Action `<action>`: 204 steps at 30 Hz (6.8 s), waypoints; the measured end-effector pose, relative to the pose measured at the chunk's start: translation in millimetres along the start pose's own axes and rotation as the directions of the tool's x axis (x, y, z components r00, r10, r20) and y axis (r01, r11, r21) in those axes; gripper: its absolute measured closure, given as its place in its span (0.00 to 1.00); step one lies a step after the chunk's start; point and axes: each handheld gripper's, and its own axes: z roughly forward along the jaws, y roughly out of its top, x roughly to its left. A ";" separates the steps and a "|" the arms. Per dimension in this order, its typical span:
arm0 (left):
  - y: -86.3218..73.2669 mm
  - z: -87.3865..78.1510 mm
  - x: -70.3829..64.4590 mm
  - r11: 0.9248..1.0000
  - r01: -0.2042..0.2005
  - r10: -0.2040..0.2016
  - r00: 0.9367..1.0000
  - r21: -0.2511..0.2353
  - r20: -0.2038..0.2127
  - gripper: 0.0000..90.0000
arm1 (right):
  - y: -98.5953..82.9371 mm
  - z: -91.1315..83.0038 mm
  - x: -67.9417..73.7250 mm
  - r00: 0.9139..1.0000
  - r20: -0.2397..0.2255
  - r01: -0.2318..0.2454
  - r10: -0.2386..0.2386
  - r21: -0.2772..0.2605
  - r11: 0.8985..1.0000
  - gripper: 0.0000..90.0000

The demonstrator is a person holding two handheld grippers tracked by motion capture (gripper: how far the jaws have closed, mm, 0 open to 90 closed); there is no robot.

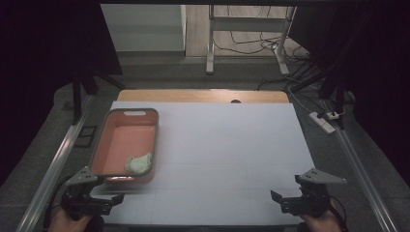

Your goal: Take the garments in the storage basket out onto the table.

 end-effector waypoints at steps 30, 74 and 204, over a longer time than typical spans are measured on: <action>2.7 3.0 3.0 0.999 0.014 -0.015 1.000 0.034 0.027 0.01 | 0.6 4.3 0.5 0.994 -0.106 0.038 -0.033 0.041 0.998 0.00; 44.0 22.8 9.1 0.997 -0.076 0.077 0.996 0.009 -0.054 0.00 | 1.2 7.3 4.4 0.991 -0.119 0.075 -0.066 0.073 0.994 0.00; 139.3 86.8 79.8 0.977 -0.111 0.103 0.993 0.184 0.048 0.78 | 1.3 11.0 8.6 0.985 -0.126 0.131 -0.116 0.114 0.985 0.00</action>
